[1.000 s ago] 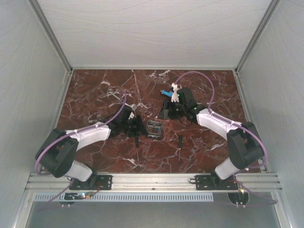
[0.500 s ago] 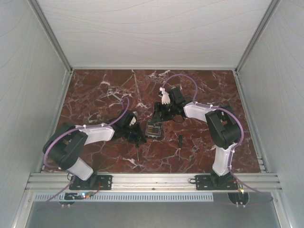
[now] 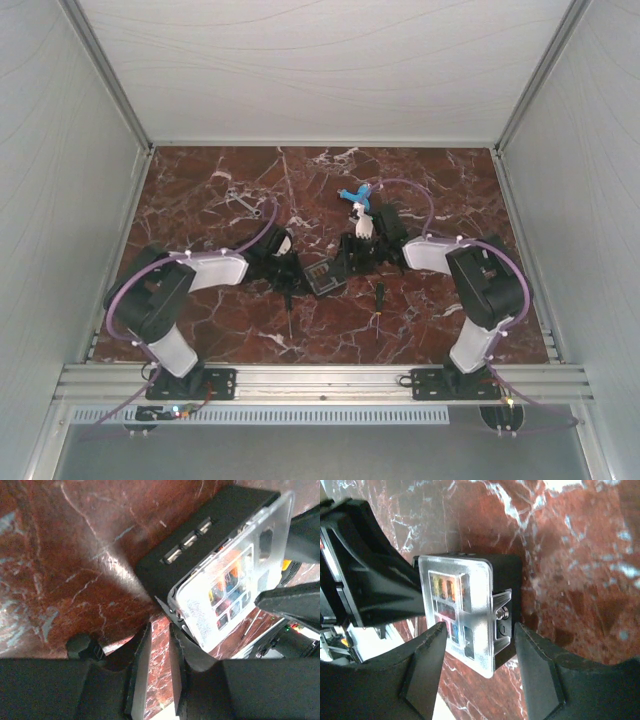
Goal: Snap on the fuse box
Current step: Close the fuse box cover on the fuse box base.
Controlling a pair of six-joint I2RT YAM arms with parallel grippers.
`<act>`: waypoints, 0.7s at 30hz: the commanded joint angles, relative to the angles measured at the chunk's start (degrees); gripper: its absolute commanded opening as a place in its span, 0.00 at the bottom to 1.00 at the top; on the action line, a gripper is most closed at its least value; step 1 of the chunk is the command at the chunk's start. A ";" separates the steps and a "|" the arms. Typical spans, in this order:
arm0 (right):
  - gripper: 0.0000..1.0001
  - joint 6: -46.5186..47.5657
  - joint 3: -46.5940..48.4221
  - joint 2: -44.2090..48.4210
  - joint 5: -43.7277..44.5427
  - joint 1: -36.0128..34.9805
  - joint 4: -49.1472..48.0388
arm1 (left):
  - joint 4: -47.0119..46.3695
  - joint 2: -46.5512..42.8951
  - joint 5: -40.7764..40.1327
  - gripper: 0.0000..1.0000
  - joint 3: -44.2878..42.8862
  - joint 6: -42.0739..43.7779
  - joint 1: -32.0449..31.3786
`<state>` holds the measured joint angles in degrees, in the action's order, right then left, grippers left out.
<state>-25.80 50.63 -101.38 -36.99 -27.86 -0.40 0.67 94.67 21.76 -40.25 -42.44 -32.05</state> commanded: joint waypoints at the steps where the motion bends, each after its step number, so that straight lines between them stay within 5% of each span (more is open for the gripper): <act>1: 0.54 -7.48 -5.43 4.72 -3.63 -0.34 -5.93 | -2.29 1.55 -4.22 0.23 -3.81 2.44 0.59; 7: 0.54 -10.61 -9.17 8.66 -3.29 3.95 -8.48 | -0.23 -4.52 -7.48 0.32 0.58 0.98 2.30; 21: 0.53 -5.41 -3.09 14.14 12.61 -1.10 11.16 | -4.79 -15.41 1.71 0.50 5.46 -6.24 1.43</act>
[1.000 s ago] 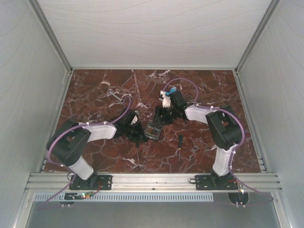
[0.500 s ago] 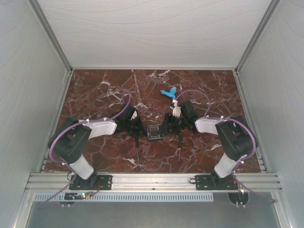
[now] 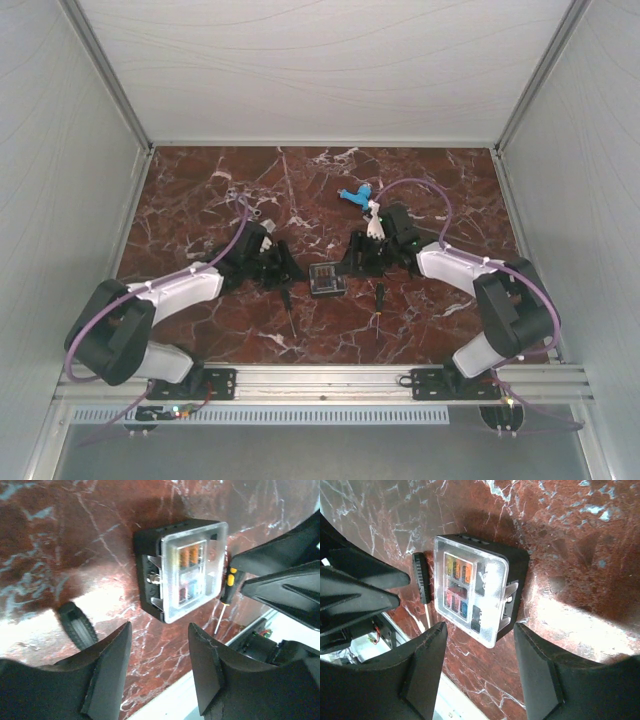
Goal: Snap on the fuse box
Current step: Close the fuse box cover on the fuse box base.
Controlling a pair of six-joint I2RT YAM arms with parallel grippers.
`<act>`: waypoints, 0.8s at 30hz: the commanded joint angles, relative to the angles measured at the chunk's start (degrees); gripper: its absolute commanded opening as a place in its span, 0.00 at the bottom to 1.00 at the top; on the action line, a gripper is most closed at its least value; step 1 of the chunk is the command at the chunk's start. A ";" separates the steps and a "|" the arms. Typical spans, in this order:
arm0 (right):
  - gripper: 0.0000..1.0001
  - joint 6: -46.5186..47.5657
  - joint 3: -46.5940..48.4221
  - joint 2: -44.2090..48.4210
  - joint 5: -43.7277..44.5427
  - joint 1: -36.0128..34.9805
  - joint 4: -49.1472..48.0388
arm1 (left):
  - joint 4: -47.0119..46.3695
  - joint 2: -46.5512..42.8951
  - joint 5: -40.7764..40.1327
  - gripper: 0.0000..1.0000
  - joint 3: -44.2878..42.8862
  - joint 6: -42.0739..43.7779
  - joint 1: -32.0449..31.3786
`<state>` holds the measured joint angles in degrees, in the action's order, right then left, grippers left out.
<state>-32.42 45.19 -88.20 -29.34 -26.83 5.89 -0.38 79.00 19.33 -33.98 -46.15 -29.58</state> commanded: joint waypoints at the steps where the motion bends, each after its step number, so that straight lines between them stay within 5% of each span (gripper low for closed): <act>1: 0.53 1.12 2.70 0.62 5.53 -2.73 5.10 | -3.99 0.89 4.35 0.51 -1.23 -2.60 -1.53; 24: 0.54 2.07 6.53 -2.26 8.86 -8.01 7.47 | -7.57 9.29 5.61 0.46 -3.82 -2.59 -4.52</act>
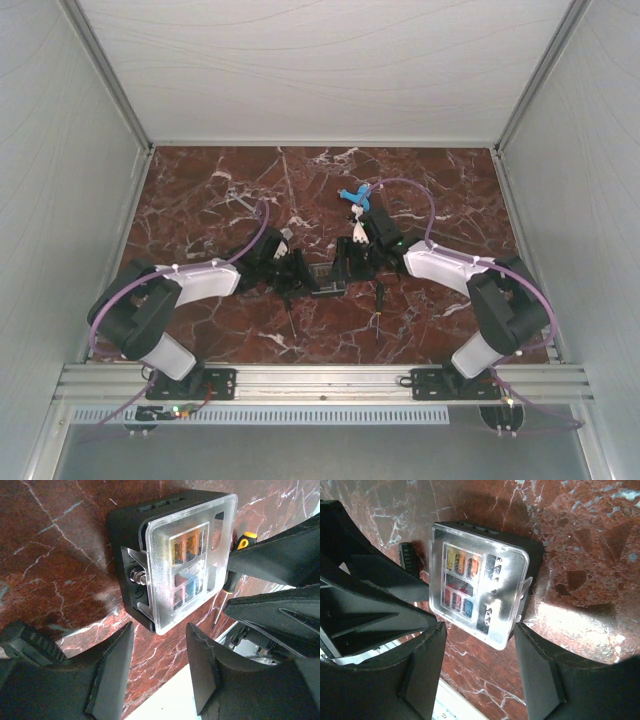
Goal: Snap on the fuse box
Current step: Close the fuse box cover on the fuse box base.
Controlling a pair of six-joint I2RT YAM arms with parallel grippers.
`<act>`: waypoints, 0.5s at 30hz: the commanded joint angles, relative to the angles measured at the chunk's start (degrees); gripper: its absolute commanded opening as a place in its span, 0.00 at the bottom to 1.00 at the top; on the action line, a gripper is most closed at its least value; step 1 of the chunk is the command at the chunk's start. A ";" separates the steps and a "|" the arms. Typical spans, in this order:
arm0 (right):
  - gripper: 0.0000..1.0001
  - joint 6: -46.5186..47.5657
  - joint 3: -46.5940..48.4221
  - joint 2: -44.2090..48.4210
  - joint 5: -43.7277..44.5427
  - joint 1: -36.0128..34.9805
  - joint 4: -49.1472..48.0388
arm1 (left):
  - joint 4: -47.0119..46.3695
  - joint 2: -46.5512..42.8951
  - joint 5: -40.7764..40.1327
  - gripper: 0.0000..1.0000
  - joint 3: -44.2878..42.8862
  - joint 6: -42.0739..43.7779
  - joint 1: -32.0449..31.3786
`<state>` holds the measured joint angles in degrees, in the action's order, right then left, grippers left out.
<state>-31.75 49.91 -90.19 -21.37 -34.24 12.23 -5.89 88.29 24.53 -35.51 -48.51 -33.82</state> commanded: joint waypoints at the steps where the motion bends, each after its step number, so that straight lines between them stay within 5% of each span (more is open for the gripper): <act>1: 0.54 1.55 1.97 -0.24 0.93 -0.70 1.32 | -2.10 0.03 0.39 0.46 -2.33 -0.12 -0.27; 15: 0.54 2.54 3.24 -1.14 2.06 -2.08 3.08 | -1.95 2.23 -0.53 0.38 -3.92 1.18 -0.23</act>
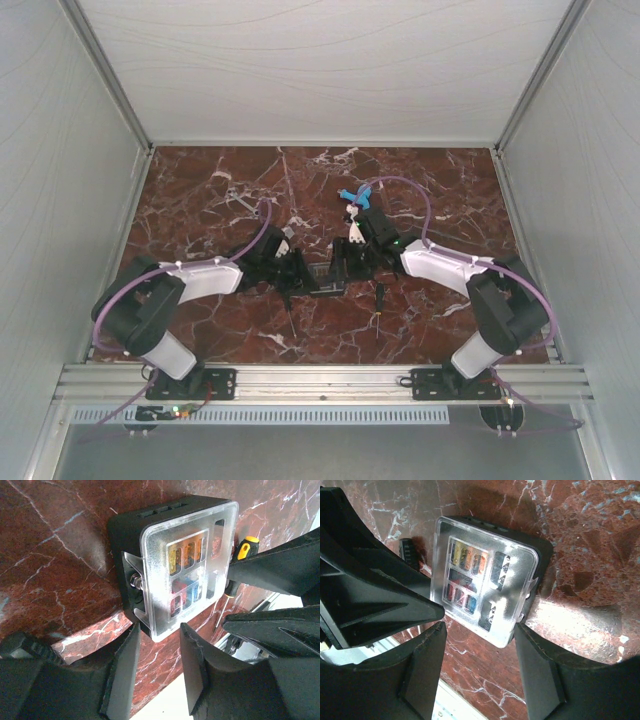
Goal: Snap on the fuse box
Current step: Close the fuse box cover on the fuse box base.
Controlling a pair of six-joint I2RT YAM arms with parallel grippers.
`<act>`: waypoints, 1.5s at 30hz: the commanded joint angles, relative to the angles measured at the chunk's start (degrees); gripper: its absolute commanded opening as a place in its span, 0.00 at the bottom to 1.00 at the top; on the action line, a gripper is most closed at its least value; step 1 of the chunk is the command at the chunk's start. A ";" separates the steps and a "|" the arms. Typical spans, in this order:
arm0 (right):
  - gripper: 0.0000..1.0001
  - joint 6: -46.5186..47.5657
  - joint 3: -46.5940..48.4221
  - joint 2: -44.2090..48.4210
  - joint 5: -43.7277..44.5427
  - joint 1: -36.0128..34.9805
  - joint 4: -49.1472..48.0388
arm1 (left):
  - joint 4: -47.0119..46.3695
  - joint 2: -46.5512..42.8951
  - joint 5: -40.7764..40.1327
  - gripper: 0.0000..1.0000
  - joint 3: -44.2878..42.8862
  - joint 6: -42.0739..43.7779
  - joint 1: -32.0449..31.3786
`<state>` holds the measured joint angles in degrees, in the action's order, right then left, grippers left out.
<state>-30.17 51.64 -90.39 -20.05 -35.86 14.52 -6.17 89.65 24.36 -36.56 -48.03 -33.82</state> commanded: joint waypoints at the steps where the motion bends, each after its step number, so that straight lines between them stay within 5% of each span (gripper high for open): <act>1: 0.54 0.99 1.39 -1.01 0.99 -0.44 0.90 | -1.73 0.99 -0.41 0.37 -2.77 0.71 -0.26; 13: 0.51 -0.97 -5.67 0.78 -8.59 5.67 -5.24 | 0.22 1.57 -2.01 0.33 -1.57 0.84 -0.28; 35: 0.28 -4.96 -11.14 -7.23 -14.87 9.32 -11.79 | 3.60 5.28 -2.74 0.28 -2.79 2.15 -0.28; 45: 0.35 -4.87 -10.77 -3.52 -18.00 10.03 -14.01 | 5.71 5.65 -3.71 0.26 -2.82 2.58 -0.28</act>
<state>-35.00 41.93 -95.66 -38.22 -26.28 2.24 -2.94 92.44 24.71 -39.18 -46.78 -33.43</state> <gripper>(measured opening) 0.325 0.272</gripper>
